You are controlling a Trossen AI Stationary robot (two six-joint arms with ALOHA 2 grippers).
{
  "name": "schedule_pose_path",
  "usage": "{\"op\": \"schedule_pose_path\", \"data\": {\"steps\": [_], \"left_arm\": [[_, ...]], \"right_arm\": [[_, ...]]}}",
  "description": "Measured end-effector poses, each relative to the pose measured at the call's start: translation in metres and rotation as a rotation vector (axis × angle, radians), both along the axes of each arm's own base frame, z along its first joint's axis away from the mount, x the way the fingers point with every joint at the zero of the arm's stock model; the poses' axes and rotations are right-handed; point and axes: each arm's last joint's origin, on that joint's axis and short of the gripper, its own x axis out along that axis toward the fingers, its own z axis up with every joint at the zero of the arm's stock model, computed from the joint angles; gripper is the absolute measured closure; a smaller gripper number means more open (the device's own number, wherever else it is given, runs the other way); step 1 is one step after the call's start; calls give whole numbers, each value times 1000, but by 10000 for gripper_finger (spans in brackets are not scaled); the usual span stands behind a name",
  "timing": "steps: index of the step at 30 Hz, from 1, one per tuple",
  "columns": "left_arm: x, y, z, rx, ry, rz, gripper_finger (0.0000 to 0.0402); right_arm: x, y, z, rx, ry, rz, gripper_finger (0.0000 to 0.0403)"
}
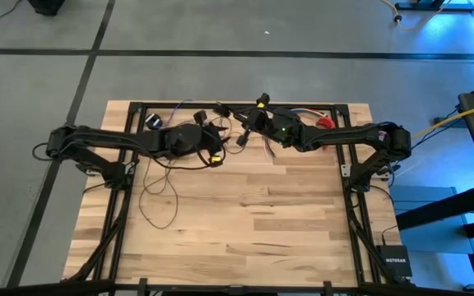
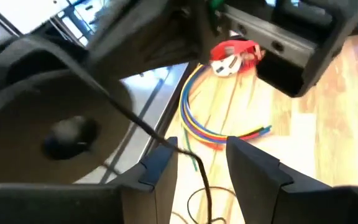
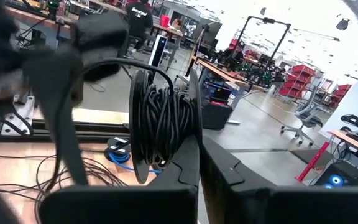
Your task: Coiling cords
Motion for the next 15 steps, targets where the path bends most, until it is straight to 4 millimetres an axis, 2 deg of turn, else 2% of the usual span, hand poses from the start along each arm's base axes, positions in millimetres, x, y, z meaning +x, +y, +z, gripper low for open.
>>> {"op": "schedule_pose_path", "data": {"steps": [4, 15], "left_arm": [[-8, 0, 11, -24, 60, 10, 270], [-9, 0, 9, -27, 100, 9, 270]], "right_arm": [[0, 0, 0, -1, 1, 0, 398], [0, 0, 0, -22, 12, 0, 398]]}}
